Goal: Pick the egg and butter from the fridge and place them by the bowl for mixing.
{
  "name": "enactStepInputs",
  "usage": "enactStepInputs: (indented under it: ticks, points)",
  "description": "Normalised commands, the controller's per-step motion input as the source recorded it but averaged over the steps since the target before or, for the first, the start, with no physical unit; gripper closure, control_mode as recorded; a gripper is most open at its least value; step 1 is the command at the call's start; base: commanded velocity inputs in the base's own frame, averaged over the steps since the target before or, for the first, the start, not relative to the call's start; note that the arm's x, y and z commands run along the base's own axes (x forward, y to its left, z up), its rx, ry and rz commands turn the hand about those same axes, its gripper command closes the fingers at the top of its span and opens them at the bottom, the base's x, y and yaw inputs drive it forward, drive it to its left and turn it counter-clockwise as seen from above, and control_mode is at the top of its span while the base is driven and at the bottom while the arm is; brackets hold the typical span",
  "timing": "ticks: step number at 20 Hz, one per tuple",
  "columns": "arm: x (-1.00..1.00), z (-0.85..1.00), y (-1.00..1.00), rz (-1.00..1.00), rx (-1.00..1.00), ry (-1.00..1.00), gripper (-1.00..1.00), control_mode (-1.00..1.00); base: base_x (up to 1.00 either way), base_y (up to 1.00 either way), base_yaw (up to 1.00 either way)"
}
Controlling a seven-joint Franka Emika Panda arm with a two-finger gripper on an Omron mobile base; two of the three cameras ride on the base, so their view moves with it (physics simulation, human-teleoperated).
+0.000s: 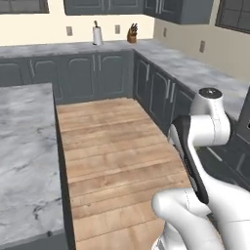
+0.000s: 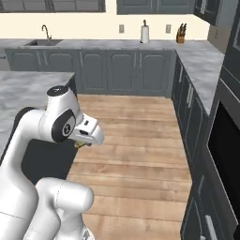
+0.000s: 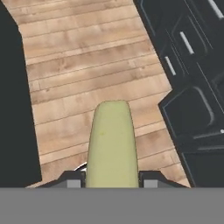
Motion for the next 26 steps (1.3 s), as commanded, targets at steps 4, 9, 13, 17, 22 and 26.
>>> enactStepInputs:
  ticks: [4,9,13,17,22,26]
  points:
    - [0.0,0.0,0.0,0.0,0.0,0.0,1.0,1.0,0.0,-0.01,0.42]
    - [0.0,0.0,0.0,0.0,0.0,0.0,1.0,1.0,-0.01,0.0,0.71]
    - [0.0,0.0,0.0,0.0,0.0,0.0,1.0,1.0,-0.06,0.01,0.59]
    - [0.0,0.0,0.0,0.0,0.0,0.0,1.0,1.0,-0.01,0.23,0.67]
    - [0.0,0.0,0.0,0.0,0.0,0.0,1.0,1.0,-0.02,0.54,0.67]
    - [0.0,0.0,0.0,0.0,0.0,0.0,1.0,1.0,-0.04,0.86,0.51]
